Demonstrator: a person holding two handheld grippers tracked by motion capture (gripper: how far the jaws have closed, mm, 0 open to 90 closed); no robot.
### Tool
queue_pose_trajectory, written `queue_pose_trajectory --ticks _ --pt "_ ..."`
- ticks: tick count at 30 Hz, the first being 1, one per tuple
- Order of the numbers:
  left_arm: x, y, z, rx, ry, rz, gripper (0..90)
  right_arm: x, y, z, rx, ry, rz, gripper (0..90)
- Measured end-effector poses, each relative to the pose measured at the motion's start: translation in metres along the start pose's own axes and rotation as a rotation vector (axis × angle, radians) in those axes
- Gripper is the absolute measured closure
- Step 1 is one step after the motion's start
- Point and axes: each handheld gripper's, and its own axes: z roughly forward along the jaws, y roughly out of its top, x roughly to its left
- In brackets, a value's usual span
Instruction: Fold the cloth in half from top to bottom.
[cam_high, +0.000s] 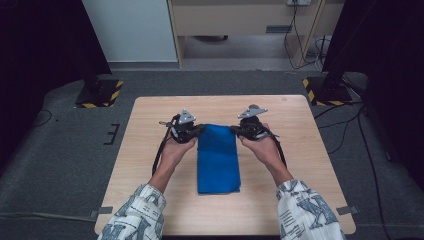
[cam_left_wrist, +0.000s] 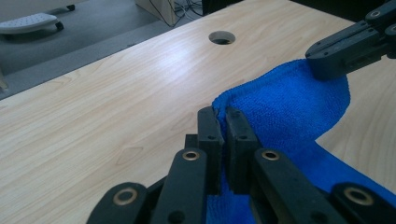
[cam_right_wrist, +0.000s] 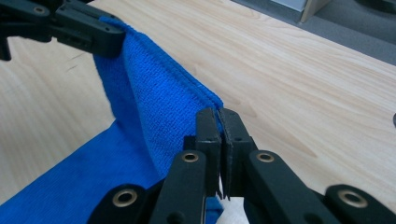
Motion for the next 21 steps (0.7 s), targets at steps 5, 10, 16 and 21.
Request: queue_pose_trajectory --ticks 5,10,16,21 --pt "-0.013 -0.009 -0.009 -0.004 -0.019 0.022 86.5 0.008 -0.013 -0.007 0.001 0.009 -0.007 88.1" --pt "-0.020 -0.021 -0.019 -0.003 -0.040 0.029 86.4 0.016 -0.023 -0.016 -0.011 0.028 -0.020 88.0" --pt "-0.029 -0.029 -0.027 -0.001 -0.064 0.030 86.3 0.030 -0.036 -0.024 -0.002 0.056 -0.050 88.0" --pt "-0.040 -0.035 -0.034 0.001 -0.085 0.035 86.2 0.034 -0.046 -0.029 -0.008 0.067 -0.049 87.9"
